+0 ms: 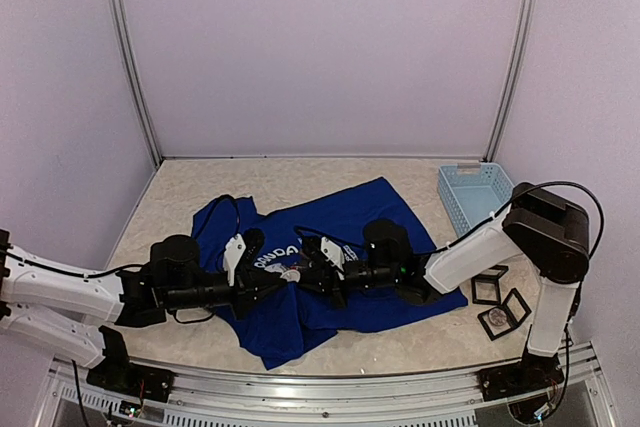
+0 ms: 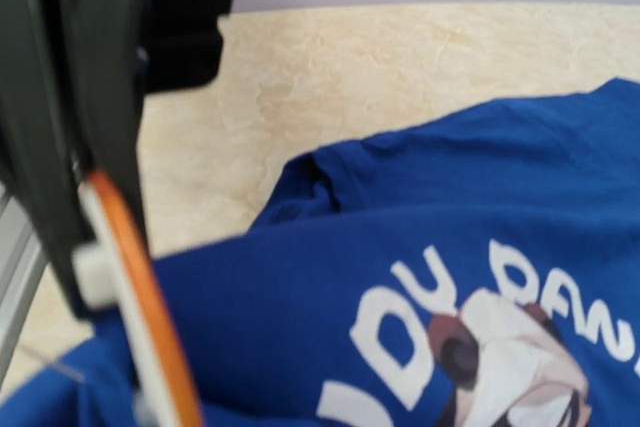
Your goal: Pin the brooch onto the clothing
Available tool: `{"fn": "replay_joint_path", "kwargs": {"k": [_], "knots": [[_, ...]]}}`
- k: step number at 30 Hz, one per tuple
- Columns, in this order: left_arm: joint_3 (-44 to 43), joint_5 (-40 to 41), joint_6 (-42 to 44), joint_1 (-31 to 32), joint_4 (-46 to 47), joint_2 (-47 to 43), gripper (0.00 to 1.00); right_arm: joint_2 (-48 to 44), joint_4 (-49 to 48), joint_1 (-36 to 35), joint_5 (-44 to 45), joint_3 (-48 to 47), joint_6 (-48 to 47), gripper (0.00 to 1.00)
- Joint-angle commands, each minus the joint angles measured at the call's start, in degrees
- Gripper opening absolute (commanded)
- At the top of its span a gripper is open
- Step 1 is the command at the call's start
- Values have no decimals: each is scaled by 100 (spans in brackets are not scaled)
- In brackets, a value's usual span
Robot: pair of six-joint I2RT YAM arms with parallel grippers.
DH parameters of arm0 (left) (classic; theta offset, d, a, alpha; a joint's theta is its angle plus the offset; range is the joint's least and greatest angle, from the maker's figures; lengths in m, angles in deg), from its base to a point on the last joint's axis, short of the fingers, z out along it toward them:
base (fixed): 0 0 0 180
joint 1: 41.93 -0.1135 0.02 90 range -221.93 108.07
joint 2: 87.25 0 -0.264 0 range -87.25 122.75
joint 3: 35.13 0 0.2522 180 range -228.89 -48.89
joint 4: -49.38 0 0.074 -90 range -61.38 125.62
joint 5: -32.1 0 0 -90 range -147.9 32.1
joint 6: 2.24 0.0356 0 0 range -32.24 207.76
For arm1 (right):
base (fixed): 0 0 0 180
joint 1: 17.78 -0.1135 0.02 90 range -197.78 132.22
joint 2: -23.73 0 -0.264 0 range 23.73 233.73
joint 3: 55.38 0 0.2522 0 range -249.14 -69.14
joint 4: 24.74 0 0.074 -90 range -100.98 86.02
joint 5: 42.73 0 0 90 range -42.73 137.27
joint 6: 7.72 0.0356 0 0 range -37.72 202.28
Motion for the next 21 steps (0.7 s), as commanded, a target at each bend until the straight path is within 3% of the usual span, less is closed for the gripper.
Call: {"fn": "replay_joint_path", "kwargs": {"k": [1,4,7,11,14,17,21], "knots": [[-131,-238,50,9,256,-203,0,114,239,42,172,-92,69,0],[-131,-237,53,7,238,-202,0,-11,417,80,112,-93,-15,1],[-91,-203,73,7,251,-239,0,-349,464,261,-348,126,-80,33],[-43,-160,206,33,249,-306,0,-795,896,440,-778,158,-234,59],[-61,-118,287,65,189,-318,0,-956,1122,446,-1188,-15,-302,63],[-78,-68,361,102,144,-332,0,-885,1118,427,-1739,-197,-233,75],[-74,-31,409,121,125,-375,0,-667,1379,351,-1972,-494,-349,73]]}}
